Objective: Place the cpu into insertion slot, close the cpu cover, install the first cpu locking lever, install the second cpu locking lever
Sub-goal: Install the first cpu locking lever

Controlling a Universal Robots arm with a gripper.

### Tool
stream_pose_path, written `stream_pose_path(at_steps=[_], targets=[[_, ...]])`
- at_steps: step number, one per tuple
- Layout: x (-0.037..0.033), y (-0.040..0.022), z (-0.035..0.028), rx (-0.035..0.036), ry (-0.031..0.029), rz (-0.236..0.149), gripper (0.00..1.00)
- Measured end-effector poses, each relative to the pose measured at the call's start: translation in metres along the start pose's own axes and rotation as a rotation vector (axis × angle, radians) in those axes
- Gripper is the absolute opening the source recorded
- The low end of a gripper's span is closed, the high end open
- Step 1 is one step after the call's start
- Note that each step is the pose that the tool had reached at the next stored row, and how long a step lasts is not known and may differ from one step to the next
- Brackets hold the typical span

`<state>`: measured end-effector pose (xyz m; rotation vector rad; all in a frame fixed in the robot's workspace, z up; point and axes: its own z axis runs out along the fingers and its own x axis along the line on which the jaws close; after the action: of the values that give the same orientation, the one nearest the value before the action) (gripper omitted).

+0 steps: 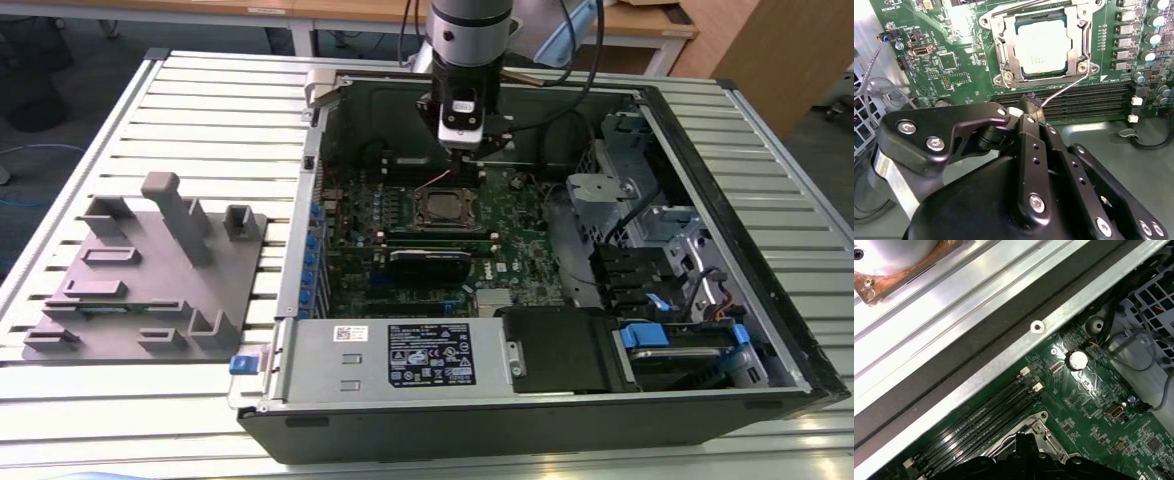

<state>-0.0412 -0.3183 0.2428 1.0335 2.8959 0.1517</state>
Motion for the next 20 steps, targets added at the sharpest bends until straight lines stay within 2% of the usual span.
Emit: stream_pose_path(at_steps=[11,20], targets=[[0.0084,-0.0072,0.0034,-0.0006,-0.0001,-0.005,0.11],[0.0091,-0.0078,0.0039,-0.0009,0.0002,-0.006,0.11]])
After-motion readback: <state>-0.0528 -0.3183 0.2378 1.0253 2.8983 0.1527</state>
